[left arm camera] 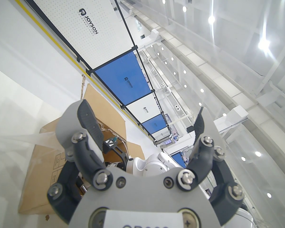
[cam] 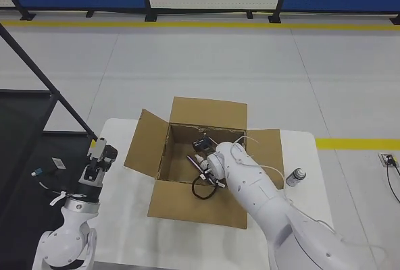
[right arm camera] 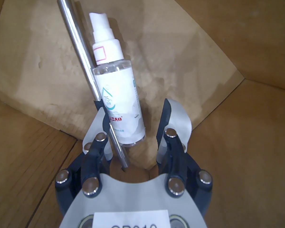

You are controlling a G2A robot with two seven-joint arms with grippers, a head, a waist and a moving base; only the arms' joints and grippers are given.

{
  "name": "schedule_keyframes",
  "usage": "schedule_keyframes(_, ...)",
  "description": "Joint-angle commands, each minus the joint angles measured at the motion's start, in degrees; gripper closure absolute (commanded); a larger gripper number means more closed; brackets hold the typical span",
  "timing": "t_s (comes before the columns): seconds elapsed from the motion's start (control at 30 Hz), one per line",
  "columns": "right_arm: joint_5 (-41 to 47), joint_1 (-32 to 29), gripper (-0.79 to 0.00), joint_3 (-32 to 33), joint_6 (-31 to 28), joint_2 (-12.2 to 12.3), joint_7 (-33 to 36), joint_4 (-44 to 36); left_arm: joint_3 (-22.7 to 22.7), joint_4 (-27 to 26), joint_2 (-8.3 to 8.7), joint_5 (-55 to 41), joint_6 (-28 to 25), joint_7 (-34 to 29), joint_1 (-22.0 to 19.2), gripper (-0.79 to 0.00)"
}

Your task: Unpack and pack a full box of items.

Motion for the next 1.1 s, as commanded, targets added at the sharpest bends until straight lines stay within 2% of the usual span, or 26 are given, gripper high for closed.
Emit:
schedule_keyframes(0.0, -0.06, -0.02, -0.431, 0.13, 0.07, -0.03, 0.08, 0.34, 0.0, 0.0, 0.0, 0.0, 0.0, 0.0, 0.0, -0.785)
schedule_keyframes(0.17, 0.69, -0.29, -0.391, 0.87, -0.88, 0.06, 0.13, 1.05, 0.0, 0.0, 0.0, 0.0, 0.0, 0.0, 0.0, -0.785)
schedule_keyframes(0.53, 1.22, -1.12, -0.372, 1.95, -4.01, 0.56, -0.16, 1.38, 0.0, 0.0, 0.0, 0.0, 0.0, 0.0, 0.0, -0.785)
schedule_keyframes(0.6, 1.12, -1.16, -0.314, 2.06, -3.93, 0.59, -0.03, 1.31, 0.0, 0.0, 0.0, 0.0, 0.0, 0.0, 0.0, -0.785)
schedule_keyframes(0.63, 1.06, -1.16, -0.234, 2.11, -3.87, 0.61, 0.02, 1.27, 0.0, 0.0, 0.0, 0.0, 0.0, 0.0, 0.0, -0.785)
schedule_keyframes(0.7, 1.05, -1.09, 0.0, 2.27, -3.82, 0.65, 0.04, 1.25, 0.0, 0.0, 0.0, 0.0, 0.0, 0.0, 0.0, -0.785)
schedule_keyframes(0.9, 1.7, 0.26, 0.0, 3.18, -5.01, 0.97, -0.58, 1.01, 0.0, 0.0, 0.0, 0.0, 0.0, 0.0, 0.0, -0.785)
schedule_keyframes(1.07, 2.49, 1.87, 0.0, 4.02, -12.25, 1.64, 0.1, 0.79, 0.0, 0.0, 0.0, 0.0, 0.0, 0.0, 0.0, -0.785)
